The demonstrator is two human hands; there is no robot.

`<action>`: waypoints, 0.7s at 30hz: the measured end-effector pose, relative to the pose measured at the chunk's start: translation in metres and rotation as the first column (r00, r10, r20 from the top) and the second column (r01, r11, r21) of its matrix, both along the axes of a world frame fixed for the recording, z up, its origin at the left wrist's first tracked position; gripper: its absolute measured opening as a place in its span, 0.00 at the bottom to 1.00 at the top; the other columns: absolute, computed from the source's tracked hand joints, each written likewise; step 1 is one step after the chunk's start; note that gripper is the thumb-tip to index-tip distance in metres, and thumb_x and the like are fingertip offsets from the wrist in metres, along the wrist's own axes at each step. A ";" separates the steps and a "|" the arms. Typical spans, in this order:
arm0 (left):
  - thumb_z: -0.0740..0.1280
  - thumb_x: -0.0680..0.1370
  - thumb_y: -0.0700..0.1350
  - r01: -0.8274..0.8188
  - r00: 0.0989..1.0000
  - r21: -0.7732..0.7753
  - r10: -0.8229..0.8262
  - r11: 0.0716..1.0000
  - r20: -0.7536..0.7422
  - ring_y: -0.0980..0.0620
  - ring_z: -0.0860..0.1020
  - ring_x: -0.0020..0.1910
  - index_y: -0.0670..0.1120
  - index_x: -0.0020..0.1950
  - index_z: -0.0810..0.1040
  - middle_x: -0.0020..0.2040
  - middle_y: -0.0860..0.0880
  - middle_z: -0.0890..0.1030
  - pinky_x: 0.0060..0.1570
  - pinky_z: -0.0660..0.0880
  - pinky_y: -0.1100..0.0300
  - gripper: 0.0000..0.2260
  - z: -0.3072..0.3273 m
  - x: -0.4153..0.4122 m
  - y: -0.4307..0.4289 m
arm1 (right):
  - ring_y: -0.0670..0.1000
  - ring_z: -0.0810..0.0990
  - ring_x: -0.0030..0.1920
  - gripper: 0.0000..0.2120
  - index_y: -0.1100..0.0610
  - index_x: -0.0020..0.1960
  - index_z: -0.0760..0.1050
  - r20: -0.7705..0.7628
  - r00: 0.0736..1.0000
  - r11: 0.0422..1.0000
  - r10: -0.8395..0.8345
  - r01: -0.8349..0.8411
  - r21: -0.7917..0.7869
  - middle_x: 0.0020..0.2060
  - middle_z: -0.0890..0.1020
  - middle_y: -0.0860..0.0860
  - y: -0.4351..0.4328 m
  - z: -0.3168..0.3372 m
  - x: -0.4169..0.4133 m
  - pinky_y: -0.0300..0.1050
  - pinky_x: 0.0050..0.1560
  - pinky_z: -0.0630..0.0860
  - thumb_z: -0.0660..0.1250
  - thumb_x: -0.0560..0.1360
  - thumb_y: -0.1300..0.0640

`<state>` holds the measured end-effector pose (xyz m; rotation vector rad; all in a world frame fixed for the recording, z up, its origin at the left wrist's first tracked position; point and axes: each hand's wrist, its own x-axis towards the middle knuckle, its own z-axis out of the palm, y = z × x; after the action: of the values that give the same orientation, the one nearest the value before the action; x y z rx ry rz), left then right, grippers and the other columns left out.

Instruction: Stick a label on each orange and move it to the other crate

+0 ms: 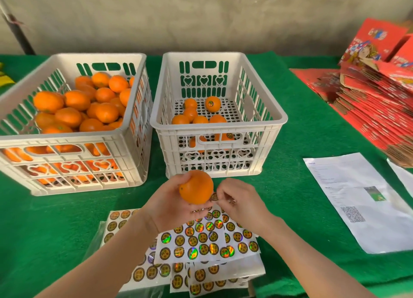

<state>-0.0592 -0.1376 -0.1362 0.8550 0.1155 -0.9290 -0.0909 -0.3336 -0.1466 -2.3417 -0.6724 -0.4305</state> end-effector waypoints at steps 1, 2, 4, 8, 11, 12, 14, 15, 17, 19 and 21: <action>0.84 0.49 0.51 -0.009 1.000 0.005 0.009 1.000 0.017 0.39 0.81 0.51 0.46 0.58 0.77 0.52 0.39 0.81 0.51 0.73 0.48 0.39 0.002 0.000 0.000 | 0.49 0.71 0.33 0.10 0.61 0.35 0.71 0.003 1.000 1.000 0.001 -0.001 0.012 0.31 0.74 0.52 0.002 -0.001 -0.001 0.45 0.32 0.72 0.70 0.70 0.70; 0.84 0.50 0.51 -0.017 0.999 0.006 0.017 1.000 0.032 0.39 0.81 0.50 0.47 0.57 0.78 0.51 0.39 0.81 0.50 0.73 0.49 0.37 0.003 0.000 0.001 | 0.50 0.72 0.34 0.09 0.62 0.36 0.72 -0.009 1.000 1.000 0.003 -0.003 0.029 0.32 0.74 0.52 0.004 -0.001 -0.002 0.48 0.33 0.74 0.70 0.70 0.70; 0.84 0.51 0.51 -0.041 0.997 0.005 0.041 0.999 0.064 0.42 0.80 0.48 0.47 0.54 0.80 0.50 0.40 0.81 0.49 0.74 0.50 0.34 0.004 -0.002 0.002 | 0.51 0.74 0.37 0.07 0.61 0.39 0.73 -0.101 0.995 0.996 0.007 0.002 0.085 0.36 0.76 0.52 0.006 0.000 -0.002 0.52 0.38 0.76 0.69 0.70 0.70; 0.84 0.48 0.52 -0.123 0.986 0.039 0.117 0.992 0.120 0.45 0.80 0.48 0.47 0.55 0.80 0.48 0.43 0.82 0.44 0.77 0.53 0.37 0.007 -0.003 0.004 | 0.46 0.79 0.44 0.16 0.53 0.48 0.71 -0.451 0.889 0.962 0.081 0.048 0.269 0.41 0.79 0.48 0.007 0.006 0.001 0.47 0.49 0.78 0.67 0.70 0.72; 0.84 0.46 0.52 -0.142 0.984 0.046 0.136 0.989 0.112 0.45 0.81 0.49 0.46 0.59 0.77 0.49 0.44 0.83 0.44 0.78 0.52 0.42 0.009 -0.005 0.006 | 0.45 0.80 0.43 0.15 0.56 0.47 0.74 -0.504 0.862 0.918 0.060 0.150 0.366 0.41 0.81 0.50 0.012 0.008 0.003 0.40 0.49 0.78 0.69 0.69 0.74; 0.84 0.46 0.53 -0.146 0.984 0.057 0.139 0.988 0.111 0.44 0.81 0.51 0.47 0.59 0.77 0.51 0.43 0.83 0.46 0.77 0.51 0.43 0.010 -0.005 0.007 | 0.44 0.80 0.43 0.15 0.56 0.47 0.74 -0.497 0.867 0.908 0.034 0.181 0.378 0.41 0.81 0.50 0.015 0.008 0.003 0.38 0.48 0.77 0.69 0.69 0.74; 0.84 0.46 0.54 -0.141 0.986 0.072 0.134 0.987 0.099 0.41 0.79 0.57 0.48 0.63 0.76 0.58 0.41 0.80 0.50 0.76 0.48 0.46 0.011 -0.005 0.009 | 0.40 0.79 0.42 0.16 0.54 0.46 0.73 -0.436 0.900 0.914 -0.027 0.199 0.355 0.40 0.80 0.47 0.020 0.010 0.003 0.33 0.46 0.76 0.68 0.70 0.73; 0.84 0.47 0.54 -0.124 0.989 0.071 0.117 0.990 0.088 0.40 0.78 0.59 0.48 0.64 0.75 0.61 0.40 0.79 0.52 0.75 0.46 0.47 0.012 -0.005 0.010 | 0.40 0.78 0.43 0.16 0.53 0.47 0.72 -0.380 0.924 0.931 -0.053 0.184 0.317 0.40 0.79 0.46 0.021 0.011 0.003 0.32 0.46 0.75 0.68 0.70 0.73; 0.83 0.49 0.54 -0.084 0.994 0.068 0.079 0.994 0.079 0.38 0.77 0.61 0.48 0.65 0.74 0.62 0.39 0.78 0.54 0.74 0.44 0.46 0.014 -0.006 0.010 | 0.43 0.78 0.42 0.13 0.55 0.47 0.73 -0.276 0.958 0.969 -0.071 0.133 0.211 0.41 0.79 0.47 0.024 0.011 0.003 0.34 0.45 0.75 0.68 0.71 0.71; 0.83 0.50 0.54 -0.076 0.994 0.081 0.069 0.994 0.086 0.39 0.76 0.62 0.48 0.65 0.74 0.60 0.40 0.79 0.55 0.74 0.45 0.45 0.015 -0.006 0.010 | 0.44 0.76 0.42 0.10 0.57 0.49 0.73 -0.247 0.966 0.984 -0.077 0.113 0.135 0.42 0.78 0.48 0.025 0.013 0.003 0.33 0.45 0.73 0.68 0.72 0.69; 0.84 0.49 0.54 -0.106 0.990 0.093 0.097 0.990 0.103 0.42 0.78 0.60 0.48 0.64 0.74 0.58 0.42 0.80 0.53 0.76 0.47 0.45 0.015 -0.006 0.008 | 0.42 0.74 0.42 0.09 0.56 0.49 0.73 -0.240 0.966 0.988 -0.101 0.126 0.092 0.42 0.76 0.46 0.025 0.014 0.003 0.30 0.44 0.71 0.68 0.73 0.66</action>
<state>-0.0656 -0.1298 -0.1213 0.9754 0.1190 -0.7893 -0.0879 -0.3081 -0.1328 -2.2894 -0.3950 -0.2278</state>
